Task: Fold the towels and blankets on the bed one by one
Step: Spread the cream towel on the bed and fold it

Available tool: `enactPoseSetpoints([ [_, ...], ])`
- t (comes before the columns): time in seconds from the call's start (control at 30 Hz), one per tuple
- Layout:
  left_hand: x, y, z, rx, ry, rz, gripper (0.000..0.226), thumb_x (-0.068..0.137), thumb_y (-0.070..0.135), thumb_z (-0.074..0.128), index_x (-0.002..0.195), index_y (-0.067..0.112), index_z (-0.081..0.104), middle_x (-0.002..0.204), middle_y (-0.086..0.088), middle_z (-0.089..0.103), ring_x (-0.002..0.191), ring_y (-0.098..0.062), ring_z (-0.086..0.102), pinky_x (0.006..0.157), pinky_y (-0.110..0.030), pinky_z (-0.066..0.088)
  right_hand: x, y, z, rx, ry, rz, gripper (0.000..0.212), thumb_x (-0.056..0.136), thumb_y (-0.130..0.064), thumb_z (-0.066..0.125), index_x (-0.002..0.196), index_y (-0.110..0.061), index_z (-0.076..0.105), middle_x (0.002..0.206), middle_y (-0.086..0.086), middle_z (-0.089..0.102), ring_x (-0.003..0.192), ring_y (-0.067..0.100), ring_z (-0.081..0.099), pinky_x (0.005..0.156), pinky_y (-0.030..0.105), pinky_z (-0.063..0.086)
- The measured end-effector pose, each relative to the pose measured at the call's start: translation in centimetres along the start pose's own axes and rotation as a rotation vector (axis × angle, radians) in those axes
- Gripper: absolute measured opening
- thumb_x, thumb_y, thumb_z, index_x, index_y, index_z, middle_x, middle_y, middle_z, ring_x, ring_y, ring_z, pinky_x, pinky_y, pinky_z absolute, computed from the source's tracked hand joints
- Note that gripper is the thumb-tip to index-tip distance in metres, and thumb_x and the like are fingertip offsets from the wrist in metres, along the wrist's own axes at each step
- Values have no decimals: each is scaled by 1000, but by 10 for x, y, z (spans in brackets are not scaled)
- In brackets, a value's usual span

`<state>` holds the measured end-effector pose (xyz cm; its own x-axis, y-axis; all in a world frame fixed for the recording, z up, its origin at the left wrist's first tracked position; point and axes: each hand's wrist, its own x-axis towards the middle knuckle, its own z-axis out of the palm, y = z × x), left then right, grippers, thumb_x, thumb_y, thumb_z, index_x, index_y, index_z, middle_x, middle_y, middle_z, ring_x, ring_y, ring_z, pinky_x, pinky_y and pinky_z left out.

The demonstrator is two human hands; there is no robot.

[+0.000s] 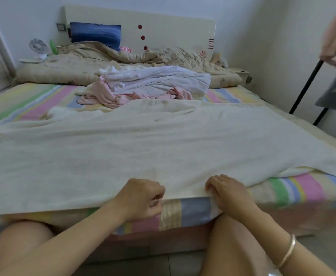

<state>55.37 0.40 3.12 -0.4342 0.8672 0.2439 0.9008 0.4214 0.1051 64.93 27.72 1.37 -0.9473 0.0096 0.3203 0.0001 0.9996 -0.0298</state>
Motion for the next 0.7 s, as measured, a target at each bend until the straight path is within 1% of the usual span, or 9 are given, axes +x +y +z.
enactPoseSetpoints([
  [0.1,3,10,2,-77,-219,-8,17,83,39,50,71,27,47,62,10,51,57,-8,47,55,-20,36,-20,8,-11,128,-184,31,18,95,-20,46,97,-31,60,96,-15,63,91,9,57,73,27,43],
  [0.17,11,12,5,-160,-211,-84,32,90,47,50,66,26,49,58,11,49,56,-7,49,57,-21,39,-26,11,-18,228,-168,104,17,94,-21,50,98,-32,61,92,-16,65,85,6,58,71,23,41],
  [0.3,53,18,18,-247,-108,-181,36,96,42,48,68,22,58,58,9,53,55,-7,50,60,-27,42,-23,41,-24,426,127,495,15,90,-19,57,94,-31,64,77,-10,66,72,9,61,69,30,48],
  [0.4,94,44,28,-319,-74,-184,28,94,41,52,72,24,60,65,11,60,63,-6,55,67,-30,49,-26,86,-35,379,299,905,12,92,-21,56,101,-17,62,95,4,68,90,27,62,74,33,43],
  [0.47,123,66,34,-403,-74,-184,19,91,40,55,76,31,59,71,15,63,65,-4,56,72,-31,51,-32,131,-30,411,298,1148,29,92,-30,54,108,-7,62,106,15,67,102,35,60,85,38,44],
  [0.53,148,89,41,-460,-70,-171,11,90,40,57,81,33,60,75,16,63,66,-3,55,75,-32,51,-36,168,-22,521,241,1284,58,84,-55,45,99,-3,67,96,19,70,92,37,66,88,43,51],
  [0.57,159,99,44,-470,-70,-157,10,89,40,58,84,32,61,77,16,64,68,-3,55,75,-32,51,-36,181,-18,579,226,1302,68,76,-65,40,87,-5,70,86,18,72,82,36,69,84,46,54],
  [0.63,180,119,52,-461,-73,-109,12,87,42,60,89,30,62,83,15,65,73,-5,56,77,-31,50,-34,226,3,680,220,1334,72,80,-69,39,70,-5,68,71,13,73,66,33,71,75,48,58],
  [0.7,194,131,59,-435,-77,-75,16,85,43,62,94,29,61,91,14,66,80,-7,57,78,-31,49,-28,256,13,723,240,1365,91,73,-85,40,80,2,68,67,12,72,61,31,71,70,46,59],
])
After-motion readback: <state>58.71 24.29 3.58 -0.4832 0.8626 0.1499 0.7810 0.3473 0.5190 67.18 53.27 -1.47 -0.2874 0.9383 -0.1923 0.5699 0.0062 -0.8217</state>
